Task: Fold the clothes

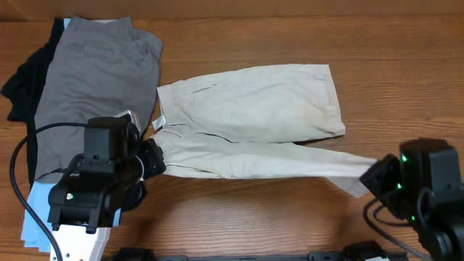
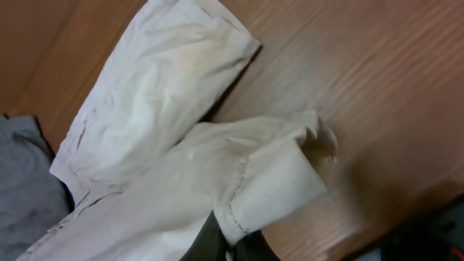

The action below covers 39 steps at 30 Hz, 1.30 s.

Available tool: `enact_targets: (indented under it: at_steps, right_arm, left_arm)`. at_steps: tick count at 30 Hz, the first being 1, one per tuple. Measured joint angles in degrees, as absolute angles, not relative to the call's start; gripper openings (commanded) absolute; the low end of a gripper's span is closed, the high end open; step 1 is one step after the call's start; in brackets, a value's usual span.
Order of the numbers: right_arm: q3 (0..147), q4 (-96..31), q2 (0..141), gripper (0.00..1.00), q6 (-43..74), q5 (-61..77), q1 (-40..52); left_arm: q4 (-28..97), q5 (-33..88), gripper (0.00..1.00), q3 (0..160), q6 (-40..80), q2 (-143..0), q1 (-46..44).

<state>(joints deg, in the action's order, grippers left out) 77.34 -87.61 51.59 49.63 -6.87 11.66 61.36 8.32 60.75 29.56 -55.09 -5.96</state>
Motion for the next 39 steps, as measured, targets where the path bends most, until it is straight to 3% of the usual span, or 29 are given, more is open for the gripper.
enact_targets:
  at_steps: [9,20,30,34,35,36,37,38,39]
  right_arm:
    - [77.34,-73.10,71.00,0.04,41.08,-7.33,11.66]
    - [77.19,-47.81,94.08,0.04,35.75,-8.56,10.15]
    - [77.19,-37.63,98.72,0.04,33.61,-8.95,8.69]
    - [77.19,-34.74,100.03,0.04,33.43,-9.41,8.60]
    - [77.19,-33.56,100.18,0.04,33.39,-9.47,8.51]
    - [77.19,-32.91,100.27,0.04,33.36,-9.47,8.38]
    - [77.19,-32.38,100.47,0.19,33.39,-9.47,8.25]
    - [77.19,-30.55,100.97,0.71,33.69,-9.63,7.88]
    - [77.19,-29.47,101.45,0.97,33.28,-10.04,7.49]
  left_arm:
    - [60.01,3.97,0.04,60.77,29.61,-63.55,-5.91]
    - [34.20,-5.48,0.04,60.88,31.40,-82.78,-5.89]
    - [17.50,-6.48,0.05,60.86,32.69,-88.86,-5.89]
    - [12.36,-6.94,0.11,60.86,32.71,-88.95,-5.89]
    - [10.81,-7.07,0.17,60.86,32.73,-88.95,-5.89]
    - [9.19,-7.16,0.38,60.86,32.84,-88.95,-5.89]
    - [8.49,-7.20,0.67,60.86,32.80,-88.95,-5.89]
    - [7.57,-7.38,1.00,60.86,32.91,-88.95,-5.91]
    - [6.04,-8.12,1.00,60.86,32.91,-88.95,-5.87]
